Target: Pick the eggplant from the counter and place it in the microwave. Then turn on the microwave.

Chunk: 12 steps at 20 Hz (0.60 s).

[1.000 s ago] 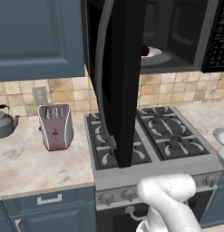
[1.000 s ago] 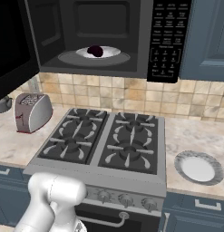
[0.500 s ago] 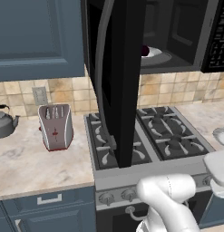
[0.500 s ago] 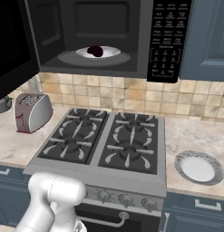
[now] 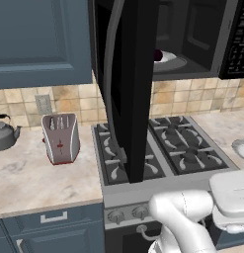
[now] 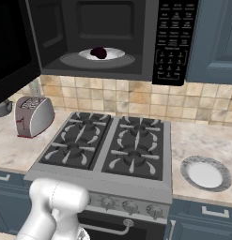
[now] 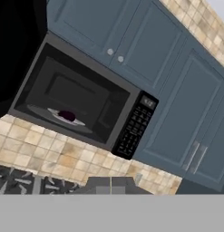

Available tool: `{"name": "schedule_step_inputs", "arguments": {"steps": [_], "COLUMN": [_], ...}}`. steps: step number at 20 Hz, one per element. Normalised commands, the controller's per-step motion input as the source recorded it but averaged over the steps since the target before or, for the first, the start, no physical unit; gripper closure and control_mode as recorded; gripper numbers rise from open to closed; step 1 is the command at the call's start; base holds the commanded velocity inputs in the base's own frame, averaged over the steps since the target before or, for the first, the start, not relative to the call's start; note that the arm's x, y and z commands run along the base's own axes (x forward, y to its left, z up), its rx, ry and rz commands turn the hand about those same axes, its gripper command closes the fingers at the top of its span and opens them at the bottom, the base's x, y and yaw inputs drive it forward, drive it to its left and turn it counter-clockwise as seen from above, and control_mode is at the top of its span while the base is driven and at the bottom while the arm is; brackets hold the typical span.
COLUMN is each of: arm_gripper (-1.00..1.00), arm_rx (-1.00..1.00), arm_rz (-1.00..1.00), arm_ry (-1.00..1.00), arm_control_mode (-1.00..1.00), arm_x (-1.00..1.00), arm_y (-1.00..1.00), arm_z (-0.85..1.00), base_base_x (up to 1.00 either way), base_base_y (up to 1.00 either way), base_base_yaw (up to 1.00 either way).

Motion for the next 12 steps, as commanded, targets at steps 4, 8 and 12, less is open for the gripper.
{"name": "schedule_step_inputs", "arguments": {"steps": [4, 8, 12], "arm_gripper": [1.00, 1.00, 1.00], "arm_rx": [0.00, 0.00, 0.00], "arm_rz": [-0.03, -0.03, -0.03], "arm_ry": [-0.04, -0.05, -0.06], "arm_control_mode": [-1.00, -1.00, -1.00], "arm_x": [-0.08, -0.10, -0.14], "arm_y": [0.23, 0.23, 0.25], "arm_z": [0.01, 0.04, 0.06], "base_base_x": [0.00, 0.00, 0.00], "base_base_y": [0.00, 0.00, 0.00], "base_base_yaw": [0.00, 0.00, 0.00]}}
